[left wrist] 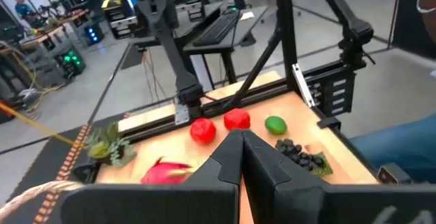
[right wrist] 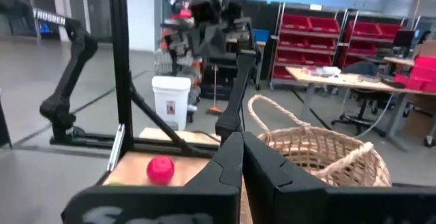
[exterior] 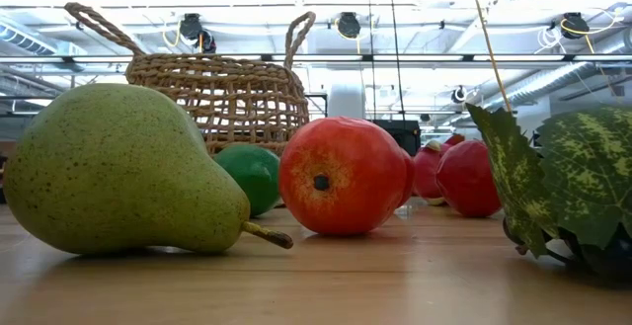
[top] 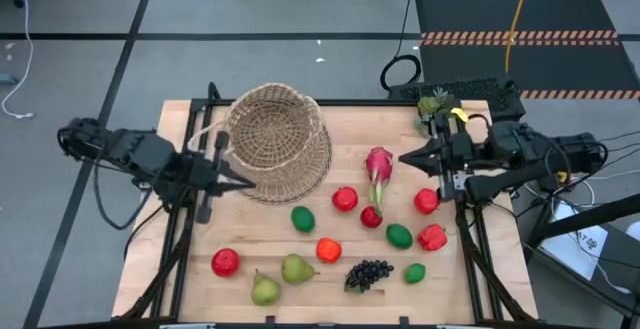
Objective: Build produce basket
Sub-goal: Put the apple into the basket
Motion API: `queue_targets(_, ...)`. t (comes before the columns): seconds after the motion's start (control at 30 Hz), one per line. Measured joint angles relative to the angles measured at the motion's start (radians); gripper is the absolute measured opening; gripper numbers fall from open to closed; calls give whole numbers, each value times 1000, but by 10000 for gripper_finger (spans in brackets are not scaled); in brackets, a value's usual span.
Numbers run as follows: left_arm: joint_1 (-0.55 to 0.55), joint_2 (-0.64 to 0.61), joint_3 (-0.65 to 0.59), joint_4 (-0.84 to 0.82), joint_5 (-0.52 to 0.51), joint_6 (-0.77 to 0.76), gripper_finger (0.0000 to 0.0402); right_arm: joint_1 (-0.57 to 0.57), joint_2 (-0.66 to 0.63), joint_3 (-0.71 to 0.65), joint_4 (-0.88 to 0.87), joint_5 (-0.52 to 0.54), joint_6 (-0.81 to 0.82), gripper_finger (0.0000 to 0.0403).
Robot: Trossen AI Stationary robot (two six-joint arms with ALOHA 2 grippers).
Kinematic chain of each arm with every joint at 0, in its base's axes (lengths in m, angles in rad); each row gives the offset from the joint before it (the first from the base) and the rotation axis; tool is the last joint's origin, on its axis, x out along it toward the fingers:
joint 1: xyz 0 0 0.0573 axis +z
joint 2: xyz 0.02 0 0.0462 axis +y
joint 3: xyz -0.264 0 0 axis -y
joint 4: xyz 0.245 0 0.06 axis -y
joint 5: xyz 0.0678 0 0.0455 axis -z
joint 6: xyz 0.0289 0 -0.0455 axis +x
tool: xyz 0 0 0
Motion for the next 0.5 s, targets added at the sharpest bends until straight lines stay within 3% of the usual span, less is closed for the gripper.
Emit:
queue_targets(0.3,-47,3,-196,213,-10,21,10,52,4,-110,66,12,140,0)
queue_targets(0.5,-48,1,-211,225,-9,-47,10,108,14,-176,65,147,168,0)
